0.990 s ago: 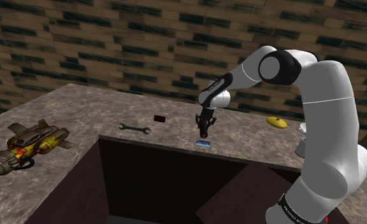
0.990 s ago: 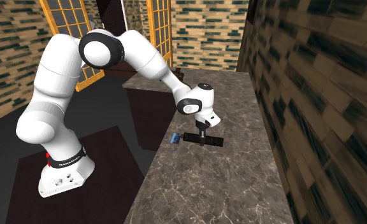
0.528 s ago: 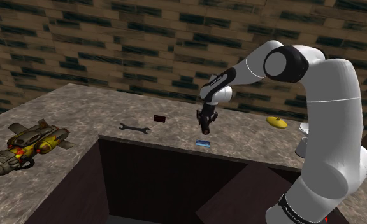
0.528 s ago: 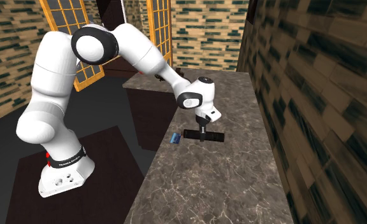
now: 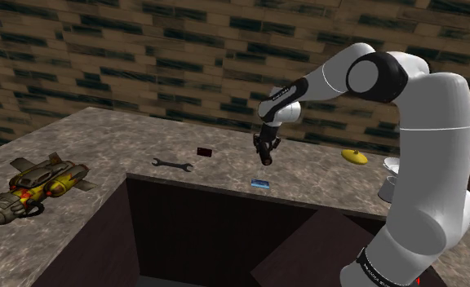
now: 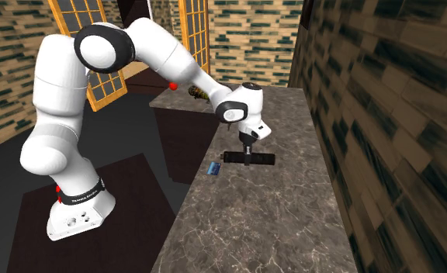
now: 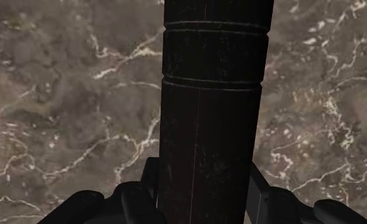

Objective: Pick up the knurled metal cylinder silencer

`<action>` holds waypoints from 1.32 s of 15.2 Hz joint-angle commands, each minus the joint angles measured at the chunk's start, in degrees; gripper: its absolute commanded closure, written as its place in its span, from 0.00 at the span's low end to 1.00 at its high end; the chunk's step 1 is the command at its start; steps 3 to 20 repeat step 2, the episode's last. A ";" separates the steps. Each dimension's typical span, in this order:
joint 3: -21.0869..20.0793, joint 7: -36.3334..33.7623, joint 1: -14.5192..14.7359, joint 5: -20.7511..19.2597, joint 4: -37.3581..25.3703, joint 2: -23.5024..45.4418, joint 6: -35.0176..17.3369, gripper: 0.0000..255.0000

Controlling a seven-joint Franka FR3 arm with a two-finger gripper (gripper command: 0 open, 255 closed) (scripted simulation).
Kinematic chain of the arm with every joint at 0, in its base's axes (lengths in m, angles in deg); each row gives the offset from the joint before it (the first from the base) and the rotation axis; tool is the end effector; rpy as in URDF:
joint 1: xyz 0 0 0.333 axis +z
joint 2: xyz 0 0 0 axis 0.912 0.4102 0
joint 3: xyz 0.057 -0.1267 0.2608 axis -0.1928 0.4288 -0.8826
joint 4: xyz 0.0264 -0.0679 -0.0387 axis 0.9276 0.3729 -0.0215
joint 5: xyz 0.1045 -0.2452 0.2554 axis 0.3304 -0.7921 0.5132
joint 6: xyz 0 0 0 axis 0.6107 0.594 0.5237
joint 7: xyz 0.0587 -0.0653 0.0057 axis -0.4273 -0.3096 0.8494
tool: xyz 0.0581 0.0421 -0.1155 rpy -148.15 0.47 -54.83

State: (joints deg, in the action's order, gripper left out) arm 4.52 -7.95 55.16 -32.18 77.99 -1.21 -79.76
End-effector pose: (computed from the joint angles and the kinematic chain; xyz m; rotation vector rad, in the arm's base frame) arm 0.5805 -0.1802 0.2262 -2.9469 1.0095 -0.0405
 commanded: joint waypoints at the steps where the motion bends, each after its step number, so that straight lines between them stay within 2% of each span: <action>1: 0.07 -0.14 0.08 -0.14 -0.12 -0.57 0.68 1.00; 20: 0.07 -0.14 0.08 -0.14 -0.13 -0.57 0.68 1.00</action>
